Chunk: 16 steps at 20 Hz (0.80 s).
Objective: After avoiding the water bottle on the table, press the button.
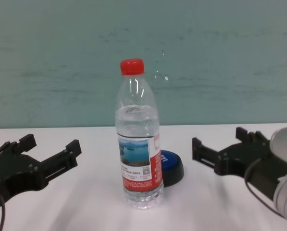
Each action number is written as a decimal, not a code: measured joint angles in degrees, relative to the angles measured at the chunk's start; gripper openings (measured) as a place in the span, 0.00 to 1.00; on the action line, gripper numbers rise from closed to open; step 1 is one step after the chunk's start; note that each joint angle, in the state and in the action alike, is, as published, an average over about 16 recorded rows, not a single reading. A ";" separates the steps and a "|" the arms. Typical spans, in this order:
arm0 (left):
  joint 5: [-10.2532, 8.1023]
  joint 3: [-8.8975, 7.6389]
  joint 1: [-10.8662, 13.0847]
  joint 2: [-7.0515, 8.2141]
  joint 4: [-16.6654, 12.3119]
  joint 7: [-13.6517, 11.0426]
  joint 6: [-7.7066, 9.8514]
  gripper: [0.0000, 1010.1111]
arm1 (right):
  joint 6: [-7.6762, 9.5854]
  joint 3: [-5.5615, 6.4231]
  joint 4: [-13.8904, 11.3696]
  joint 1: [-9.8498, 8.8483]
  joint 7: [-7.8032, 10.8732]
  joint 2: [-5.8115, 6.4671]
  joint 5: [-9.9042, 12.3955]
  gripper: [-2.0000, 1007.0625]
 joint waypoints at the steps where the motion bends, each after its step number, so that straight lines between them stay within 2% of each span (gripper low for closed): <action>1: 0.00 0.00 0.00 0.00 0.00 0.00 0.00 1.00 | -0.13 0.02 0.12 -0.06 0.07 -0.08 -0.01 1.00; 16: 0.00 0.00 0.00 0.00 0.00 0.00 0.00 1.00 | -0.44 0.02 0.42 -0.19 0.19 -0.24 0.04 1.00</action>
